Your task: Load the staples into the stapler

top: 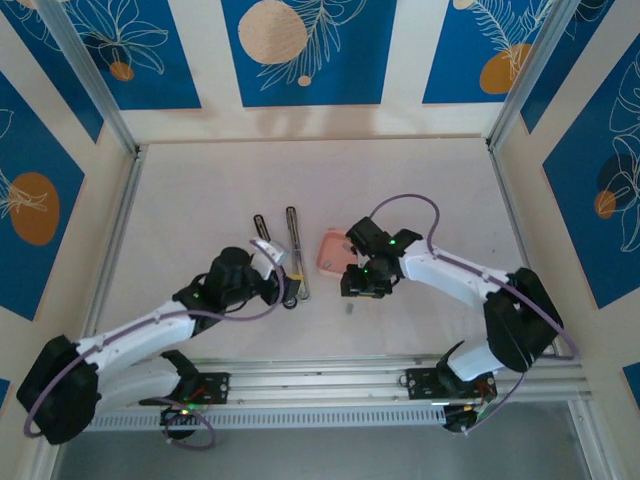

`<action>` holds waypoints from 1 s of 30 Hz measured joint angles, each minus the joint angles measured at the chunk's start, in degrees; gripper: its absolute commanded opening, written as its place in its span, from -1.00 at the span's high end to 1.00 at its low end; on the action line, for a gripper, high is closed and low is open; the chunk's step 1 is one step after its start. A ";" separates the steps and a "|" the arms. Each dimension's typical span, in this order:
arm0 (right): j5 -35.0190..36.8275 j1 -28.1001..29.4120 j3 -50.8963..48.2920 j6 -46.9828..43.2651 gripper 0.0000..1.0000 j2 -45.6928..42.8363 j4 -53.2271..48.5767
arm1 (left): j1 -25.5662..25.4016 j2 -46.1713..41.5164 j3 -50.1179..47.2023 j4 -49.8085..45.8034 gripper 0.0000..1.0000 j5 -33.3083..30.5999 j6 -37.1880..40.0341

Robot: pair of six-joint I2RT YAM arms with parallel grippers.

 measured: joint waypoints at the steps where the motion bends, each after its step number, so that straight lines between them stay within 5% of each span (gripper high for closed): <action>1: 0.39 0.50 0.70 0.07 0.16 1.62 -0.24 | 0.13 -1.55 -1.79 1.09 -0.47 -1.03 -1.73; 14: 3.39 3.19 5.18 2.10 0.17 12.74 -1.92 | 1.22 -12.22 -11.58 3.93 -0.51 -12.22 -11.69; 30: 4.26 4.13 5.40 4.44 0.39 15.82 -2.82 | 1.22 -12.41 -11.76 3.91 -0.51 -13.81 -12.46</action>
